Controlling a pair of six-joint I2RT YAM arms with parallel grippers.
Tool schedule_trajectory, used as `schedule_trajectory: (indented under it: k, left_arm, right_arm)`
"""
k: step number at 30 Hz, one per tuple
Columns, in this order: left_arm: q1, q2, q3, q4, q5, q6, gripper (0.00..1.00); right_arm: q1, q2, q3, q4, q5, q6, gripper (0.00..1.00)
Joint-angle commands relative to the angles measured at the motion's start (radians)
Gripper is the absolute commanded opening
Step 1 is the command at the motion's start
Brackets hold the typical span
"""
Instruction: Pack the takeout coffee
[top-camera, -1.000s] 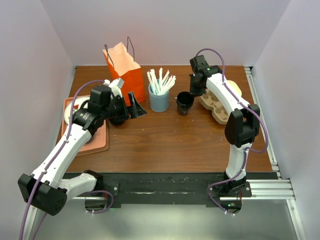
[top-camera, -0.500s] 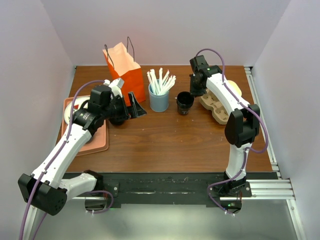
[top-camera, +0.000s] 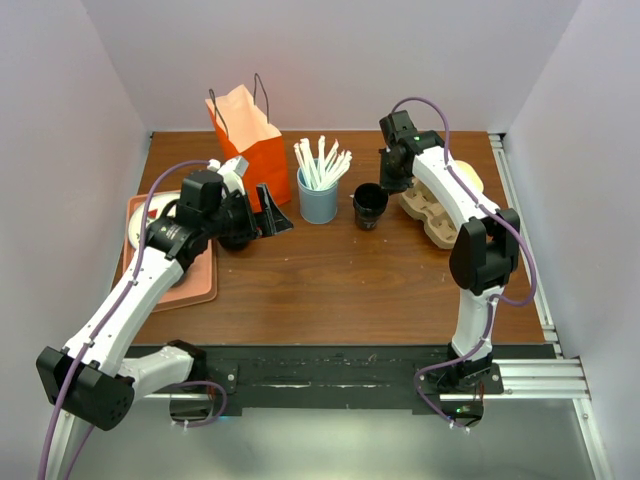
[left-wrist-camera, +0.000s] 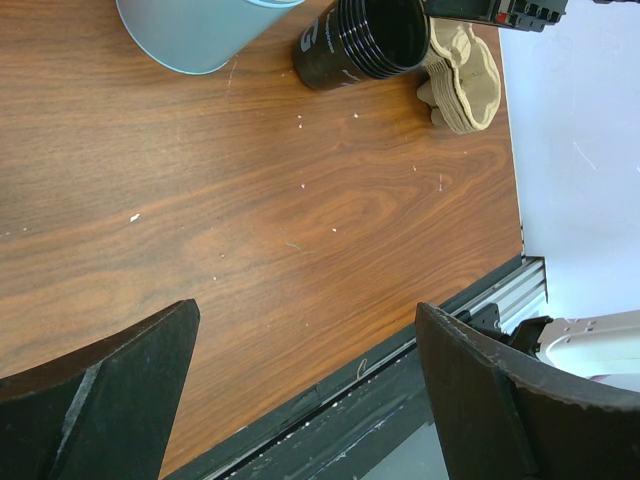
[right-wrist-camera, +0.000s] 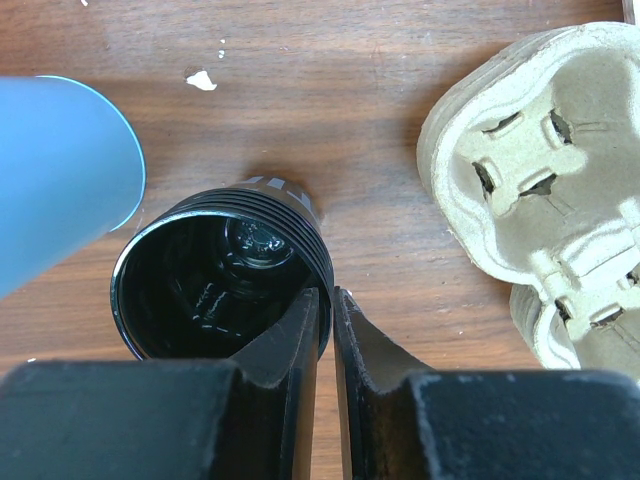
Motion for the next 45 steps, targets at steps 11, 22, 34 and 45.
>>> schedule_trajectory:
  k: [11,22,34,45]
  left_arm:
    - [-0.003,-0.006,0.009,0.032,0.016,0.018,0.94]
    - [-0.003,-0.003,0.007,0.032,0.016,0.018,0.94]
    - [-0.003,0.000,0.009,0.031,0.016,0.018,0.94]
    - [-0.003,0.006,0.010,0.038,0.022,0.015,0.94]
  right_arm:
    - [-0.003,0.007,-0.001,-0.003,0.012,-0.002,0.15]
    - [-0.003,0.010,-0.003,0.001,0.006,-0.003,0.14]
    - [-0.003,0.010,-0.004,0.003,0.006,-0.002,0.11]
    - [-0.003,-0.017,0.017,0.003,0.032,-0.012,0.00]
